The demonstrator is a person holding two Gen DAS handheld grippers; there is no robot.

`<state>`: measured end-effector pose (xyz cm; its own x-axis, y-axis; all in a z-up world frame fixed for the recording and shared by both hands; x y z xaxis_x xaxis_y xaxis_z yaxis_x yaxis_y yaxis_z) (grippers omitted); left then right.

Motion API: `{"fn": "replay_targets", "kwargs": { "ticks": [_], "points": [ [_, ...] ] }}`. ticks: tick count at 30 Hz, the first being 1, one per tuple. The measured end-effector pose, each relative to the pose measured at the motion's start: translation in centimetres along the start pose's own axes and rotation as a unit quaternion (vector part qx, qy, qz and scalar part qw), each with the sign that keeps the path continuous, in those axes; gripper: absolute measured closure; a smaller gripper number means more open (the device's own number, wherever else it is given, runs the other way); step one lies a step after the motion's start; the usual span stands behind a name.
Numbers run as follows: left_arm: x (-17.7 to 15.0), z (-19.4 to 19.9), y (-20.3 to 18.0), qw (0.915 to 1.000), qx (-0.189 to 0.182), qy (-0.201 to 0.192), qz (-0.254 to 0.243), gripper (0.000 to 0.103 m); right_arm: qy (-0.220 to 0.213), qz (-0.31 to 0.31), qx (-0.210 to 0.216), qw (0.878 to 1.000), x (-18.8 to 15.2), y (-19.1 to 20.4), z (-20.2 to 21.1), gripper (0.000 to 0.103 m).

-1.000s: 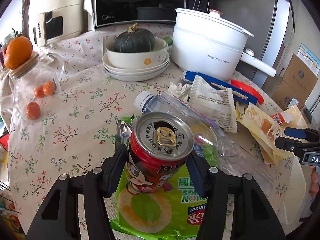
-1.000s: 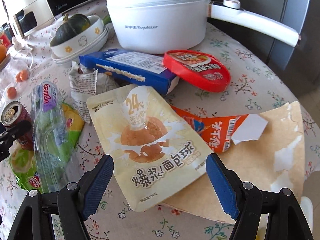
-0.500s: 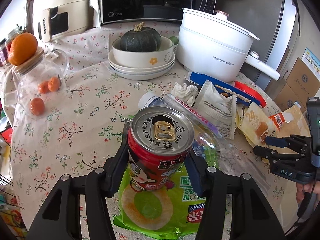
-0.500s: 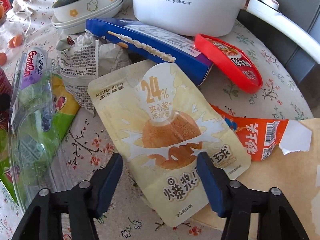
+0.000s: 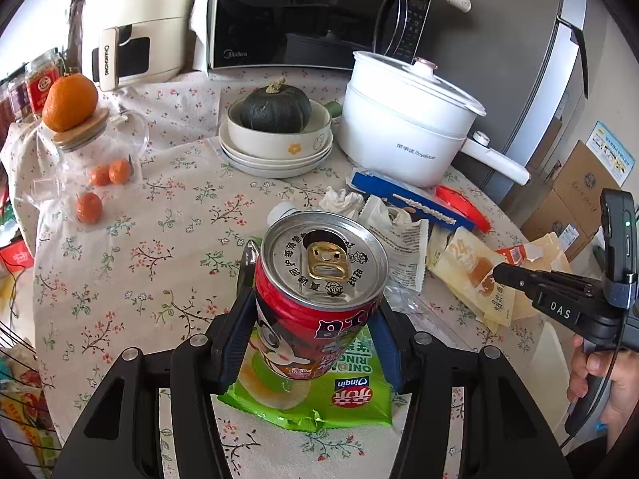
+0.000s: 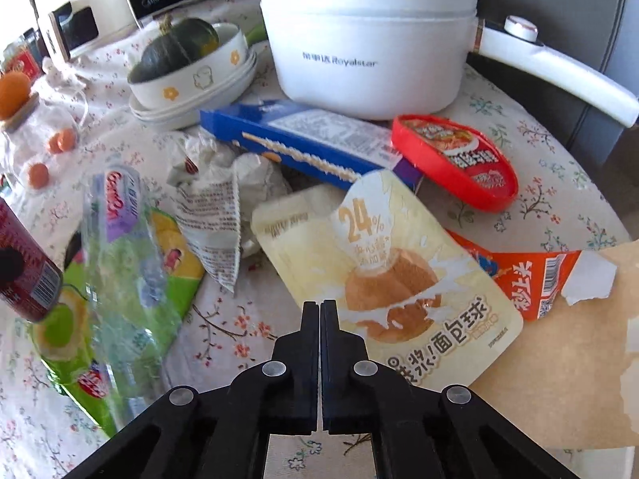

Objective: Collect trash
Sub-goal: 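Grasp the cream snack pouch with the right tool while the left tool holds the can, then carry both items to the bin and open the right tool to drop the pouch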

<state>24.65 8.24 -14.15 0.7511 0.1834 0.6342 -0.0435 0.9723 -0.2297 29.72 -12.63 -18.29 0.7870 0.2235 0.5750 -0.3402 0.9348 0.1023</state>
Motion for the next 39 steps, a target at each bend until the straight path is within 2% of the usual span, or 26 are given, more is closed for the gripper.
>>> {"fn": "replay_targets", "kwargs": {
  "ticks": [4,7,8,9,11,14,17,21,26,29,33,34,35,36,37,39],
  "points": [
    [-0.5,1.3,-0.6,0.9999,-0.010,0.001,-0.002,0.045,-0.032,-0.009,0.017,0.999,1.2,0.5,2.9,0.103],
    [-1.1,2.1,-1.1,0.9998,-0.015,0.004,-0.008,0.045,-0.038,0.008,0.006,0.999,1.2,0.6,3.8,0.103],
    [-1.2,2.3,-1.3,0.9998,-0.016,0.006,-0.010,0.045,-0.030,0.006,0.002,1.000,0.7,0.2,3.5,0.093],
    [-1.4,2.4,-1.4,0.9998,-0.017,0.008,-0.012,0.045,-0.014,-0.002,-0.007,1.000,0.1,-0.4,3.0,0.068],
    [-1.7,2.7,-1.5,0.9996,-0.020,0.010,-0.015,0.045,0.007,-0.020,-0.020,1.000,-1.0,-1.6,1.8,0.034],
    [-1.9,2.6,-1.6,0.9995,-0.021,0.013,-0.020,0.045,0.024,-0.011,-0.030,0.999,-1.9,-2.1,0.1,0.033],
    [-2.0,2.2,-1.4,0.9993,-0.020,0.019,-0.024,0.045,0.046,0.024,-0.041,0.998,-2.3,-1.6,-2.3,0.033],
    [-2.1,1.5,-0.7,0.9992,-0.019,0.030,-0.016,0.045,0.083,0.045,-0.038,0.995,-3.4,-0.8,-5.3,0.032],
    [-2.2,1.2,-0.4,0.9991,-0.021,0.035,-0.013,0.045,0.076,0.034,-0.039,0.996,-3.0,-1.4,-6.3,0.027],
    [-2.2,1.3,-0.3,0.9991,-0.024,0.033,-0.012,0.045,0.070,0.034,-0.039,0.996,-2.8,-1.6,-6.3,0.029],
    [-2.1,1.5,-0.4,0.9992,-0.024,0.030,-0.012,0.045,0.064,0.035,-0.039,0.997,-2.6,-1.9,-5.9,0.052],
    [-2.2,1.5,-0.5,0.9992,-0.025,0.029,-0.012,0.045,0.063,0.033,-0.039,0.997,-2.6,-2.0,-5.9,0.054],
    [-2.2,1.6,-0.5,0.9992,-0.025,0.028,-0.013,0.045,0.062,0.030,-0.040,0.997,-2.6,-2.2,-5.8,0.061],
    [-2.2,1.7,-0.6,0.9992,-0.025,0.027,-0.015,0.045,0.062,0.028,-0.043,0.997,-2.6,-2.4,-5.6,0.075],
    [-2.3,1.8,-0.6,0.9992,-0.024,0.026,-0.016,0.045,0.062,0.025,-0.043,0.997,-2.7,-2.5,-5.5,0.084],
    [-2.3,2.0,-0.7,0.9993,-0.025,0.024,-0.016,0.045,0.062,0.009,-0.034,0.997,-2.6,-2.8,-5.1,0.093]
  ]
}}
Point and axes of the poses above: each gripper's, at about its wrist camera, not at the fingertips, and z roughly against the way its jaws point, y to its left, x to its top, the point moved 10 cm from there along -z, roughly the way its jaws point, and after that the axes turned 5 degrees about z, right-handed, at the moved point
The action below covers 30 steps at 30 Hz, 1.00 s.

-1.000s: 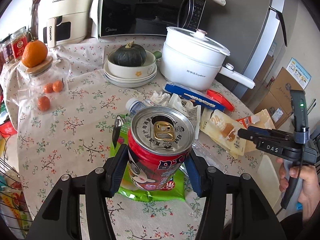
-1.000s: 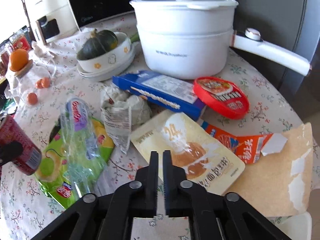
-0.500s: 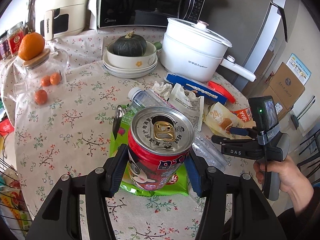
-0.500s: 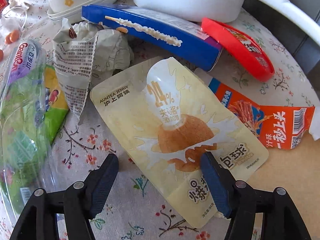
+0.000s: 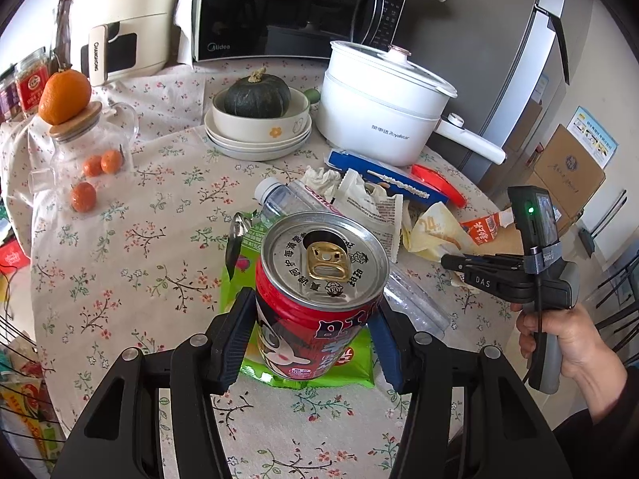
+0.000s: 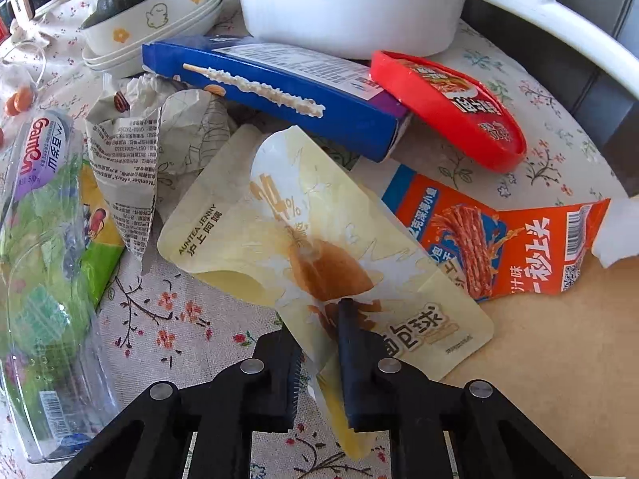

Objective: Collect trash
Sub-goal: 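Carry both items to the bin and open the right tool to drop the pouch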

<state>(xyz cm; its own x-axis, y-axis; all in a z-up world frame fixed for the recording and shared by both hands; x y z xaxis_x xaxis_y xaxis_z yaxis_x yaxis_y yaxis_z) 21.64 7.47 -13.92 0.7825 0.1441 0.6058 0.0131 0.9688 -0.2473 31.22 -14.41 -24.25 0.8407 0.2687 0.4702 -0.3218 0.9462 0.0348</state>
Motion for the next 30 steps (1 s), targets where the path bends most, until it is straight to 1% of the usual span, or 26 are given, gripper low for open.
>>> {"fn": "replay_targets", "kwargs": {
  "ticks": [4,9,14,17,22,30],
  "points": [
    [0.1,0.7,-0.1,1.0000,-0.002,-0.009,-0.002,0.045,-0.019,-0.033,0.035,0.999,0.3,0.0,2.1,0.099],
    [0.1,1.6,-0.6,0.9998,-0.011,-0.019,-0.002,0.045,-0.056,-0.066,0.082,0.993,0.9,0.1,6.3,0.100],
    [0.0,2.8,-2.6,0.9991,-0.031,-0.028,-0.005,0.045,-0.092,-0.080,0.113,0.986,1.4,0.8,10.9,0.100],
    [-0.3,3.3,-4.5,0.9984,-0.044,-0.033,-0.014,0.045,-0.100,-0.078,0.116,0.985,0.5,1.0,13.1,0.100],
    [-1.4,3.7,-7.7,0.9970,-0.064,-0.030,-0.030,0.045,-0.098,-0.088,0.117,0.984,-1.5,0.4,15.9,0.100],
    [-3.1,4.4,-13.6,0.9931,-0.095,-0.022,-0.066,0.045,-0.107,-0.100,0.104,0.984,-5.5,-2.4,20.0,0.099]
  ]
}}
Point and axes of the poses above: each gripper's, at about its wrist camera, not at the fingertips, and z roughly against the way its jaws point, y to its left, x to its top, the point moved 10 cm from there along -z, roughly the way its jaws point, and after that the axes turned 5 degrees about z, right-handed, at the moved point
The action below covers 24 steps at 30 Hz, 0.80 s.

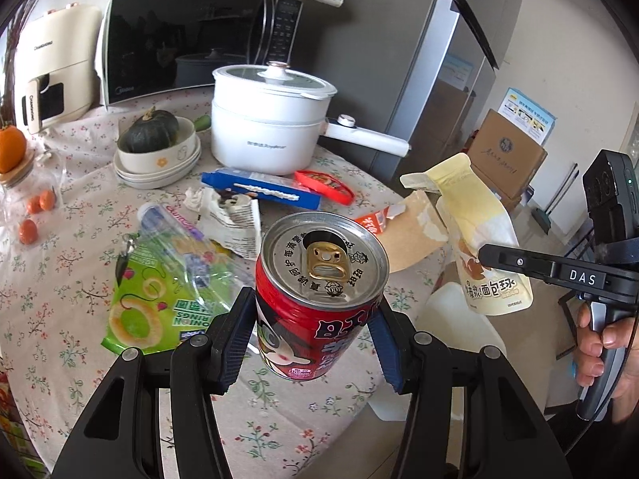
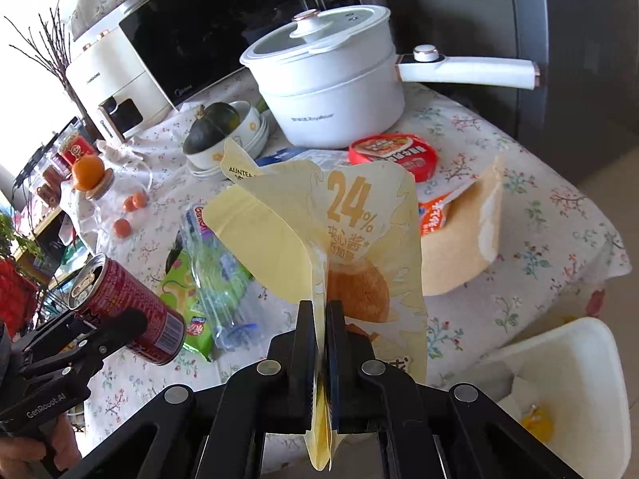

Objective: Collect trash
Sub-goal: 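Carry both items to the bin and open the right tool to drop the pouch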

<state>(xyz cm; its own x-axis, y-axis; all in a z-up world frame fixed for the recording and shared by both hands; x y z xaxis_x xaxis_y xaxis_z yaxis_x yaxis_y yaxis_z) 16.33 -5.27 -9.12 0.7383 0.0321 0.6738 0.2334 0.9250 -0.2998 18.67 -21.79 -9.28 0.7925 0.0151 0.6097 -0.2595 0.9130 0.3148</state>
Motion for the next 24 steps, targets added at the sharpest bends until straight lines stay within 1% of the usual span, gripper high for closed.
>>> {"fn": "replay_targets", "kwargs": {
  "ticks": [7,13,17,21,24],
  "points": [
    [-1.6,-0.7,-6.0,0.9983,-0.029,0.011,-0.048,0.045,0.003,-0.031,-0.013,0.999,-2.7,-4.6,3.9,0.099],
    [-4.7,-3.2,-10.8,0.9941,-0.047,0.045,-0.087,0.045,0.014,-0.078,-0.031,0.996,-6.2,-9.8,5.8,0.099],
    [-7.1,-5.2,-14.1,0.9892,-0.060,0.076,-0.110,0.045,0.040,-0.121,-0.033,0.991,-9.3,-13.4,5.7,0.099],
    [-9.0,-6.5,-16.9,0.9836,-0.072,0.089,-0.139,0.045,0.075,-0.171,-0.021,0.982,-12.5,-16.2,4.3,0.099],
    [-10.1,-7.5,-18.0,0.9806,-0.073,0.099,-0.153,0.045,0.097,-0.197,-0.023,0.975,-14.4,-18.1,3.3,0.098]
  ]
}}
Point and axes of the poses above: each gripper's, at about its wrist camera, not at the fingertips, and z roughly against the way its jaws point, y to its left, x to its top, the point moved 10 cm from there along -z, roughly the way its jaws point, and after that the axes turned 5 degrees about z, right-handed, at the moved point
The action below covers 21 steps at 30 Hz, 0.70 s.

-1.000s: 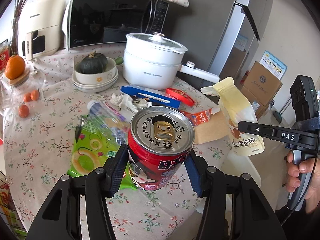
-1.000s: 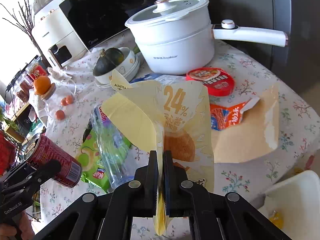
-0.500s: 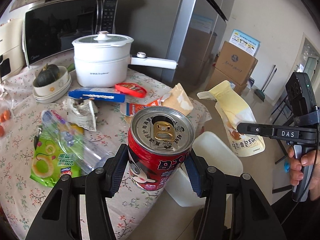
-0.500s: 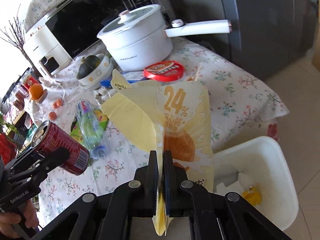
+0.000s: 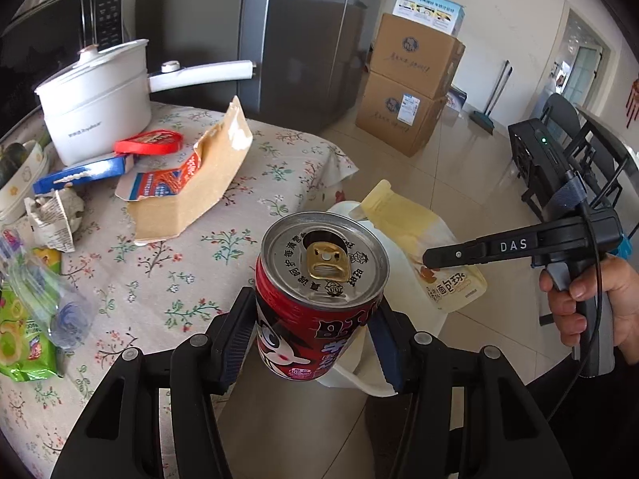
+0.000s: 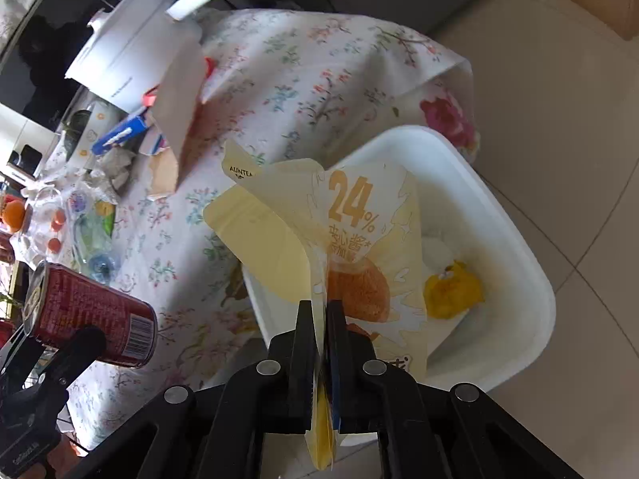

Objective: Collect trash
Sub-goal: 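Carry both items to the bin and open the right tool to drop the pouch, then open the left tool to drop the red can into the bin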

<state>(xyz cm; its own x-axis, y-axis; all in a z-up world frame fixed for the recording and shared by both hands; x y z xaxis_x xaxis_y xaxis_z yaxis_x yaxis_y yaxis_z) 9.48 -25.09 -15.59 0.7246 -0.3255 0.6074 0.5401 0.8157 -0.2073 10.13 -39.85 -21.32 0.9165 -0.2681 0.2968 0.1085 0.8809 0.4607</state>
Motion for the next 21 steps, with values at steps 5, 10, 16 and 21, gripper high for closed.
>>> {"fn": "replay_targets", "kwargs": {
  "ticks": [5,10,16,21],
  "points": [
    [-0.4,-1.9,-0.8,0.9999,-0.002,0.014,-0.006,0.045,0.014,-0.016,-0.004,1.000,-0.2,-2.1,-1.1,0.082],
    [-0.5,-3.6,-1.2,0.9996,-0.002,0.024,-0.011,0.045,0.014,-0.017,0.000,1.000,-0.2,-2.4,-0.8,0.065],
    [-1.0,-6.0,-1.8,0.9990,0.000,0.039,-0.019,0.045,0.001,-0.011,-0.029,1.000,-0.1,-3.9,0.6,0.056],
    [-1.1,-7.2,-2.4,0.9988,-0.004,0.043,-0.024,0.045,-0.004,-0.004,-0.053,0.999,-0.3,-4.9,1.3,0.050]
  ]
}}
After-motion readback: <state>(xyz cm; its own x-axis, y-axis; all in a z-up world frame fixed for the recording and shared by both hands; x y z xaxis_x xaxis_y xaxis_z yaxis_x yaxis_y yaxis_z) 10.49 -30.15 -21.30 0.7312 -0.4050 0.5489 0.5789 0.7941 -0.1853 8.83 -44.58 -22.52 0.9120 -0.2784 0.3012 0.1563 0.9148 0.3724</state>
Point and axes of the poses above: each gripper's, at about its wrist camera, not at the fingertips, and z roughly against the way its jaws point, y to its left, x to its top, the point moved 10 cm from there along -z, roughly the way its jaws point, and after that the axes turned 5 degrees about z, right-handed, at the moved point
